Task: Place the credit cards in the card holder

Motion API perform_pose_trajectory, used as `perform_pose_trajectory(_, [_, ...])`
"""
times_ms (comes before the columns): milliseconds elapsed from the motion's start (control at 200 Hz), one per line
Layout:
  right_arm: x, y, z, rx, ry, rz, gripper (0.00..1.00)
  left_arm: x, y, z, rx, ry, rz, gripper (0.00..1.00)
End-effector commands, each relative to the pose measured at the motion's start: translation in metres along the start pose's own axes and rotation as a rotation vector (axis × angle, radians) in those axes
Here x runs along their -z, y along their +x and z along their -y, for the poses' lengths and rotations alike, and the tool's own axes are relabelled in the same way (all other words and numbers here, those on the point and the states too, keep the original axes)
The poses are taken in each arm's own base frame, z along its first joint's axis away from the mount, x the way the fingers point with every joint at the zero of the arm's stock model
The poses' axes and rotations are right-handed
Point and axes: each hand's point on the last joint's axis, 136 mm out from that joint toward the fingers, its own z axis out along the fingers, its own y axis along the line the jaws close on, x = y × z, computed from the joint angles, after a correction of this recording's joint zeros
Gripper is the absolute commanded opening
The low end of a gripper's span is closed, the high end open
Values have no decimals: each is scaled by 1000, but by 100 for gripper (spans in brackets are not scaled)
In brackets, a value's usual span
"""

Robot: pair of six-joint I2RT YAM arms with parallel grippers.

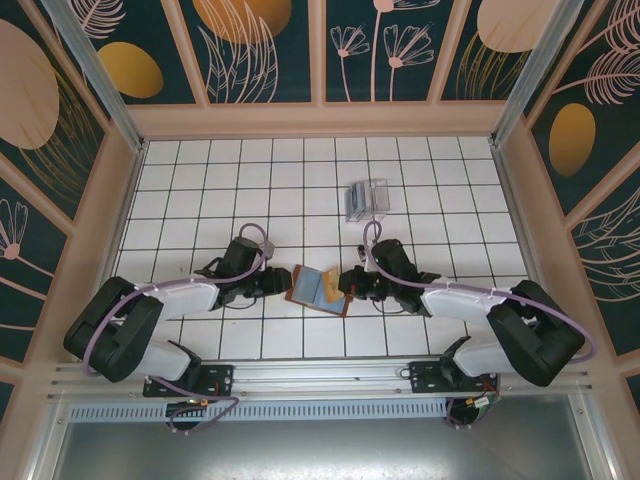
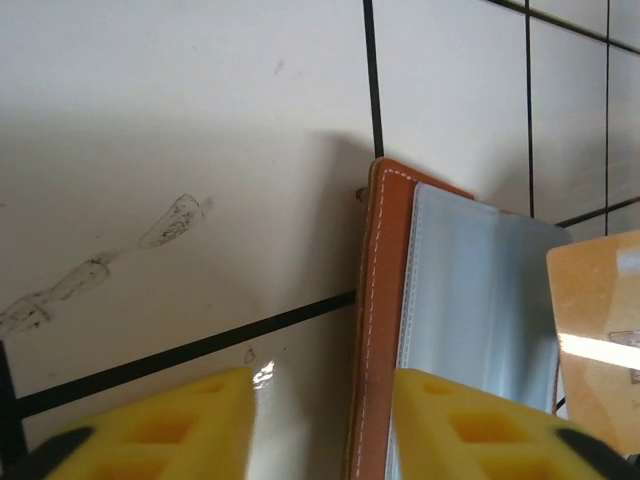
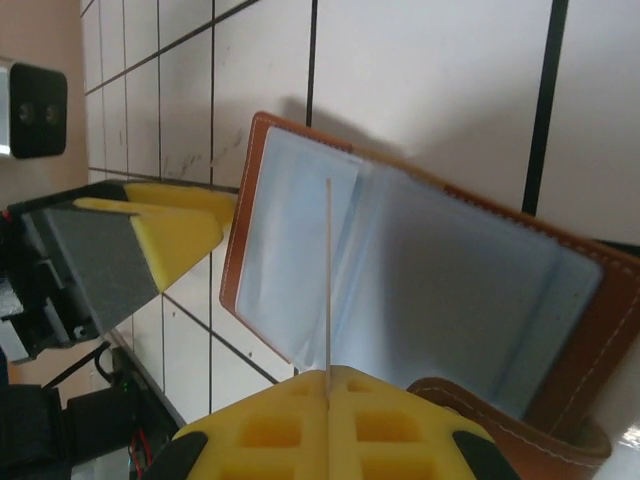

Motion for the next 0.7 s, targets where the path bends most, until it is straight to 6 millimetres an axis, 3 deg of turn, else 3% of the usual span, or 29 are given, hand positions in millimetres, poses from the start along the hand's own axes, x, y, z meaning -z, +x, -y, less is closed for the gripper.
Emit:
perform_pose_trajectory(0, [-2,-1,-21,-25,-124,-2,0,-4,-5,11,-5,50,-6,36])
perform_pose_trajectory(175, [-8,4,-8,-61,-86,-24,0,-9,-2,12,22,61,-30,21])
perform_pose_trajectory(691, [-20,20,26,-201,-34,-70,0,-13,5,7,109,93,-23,15])
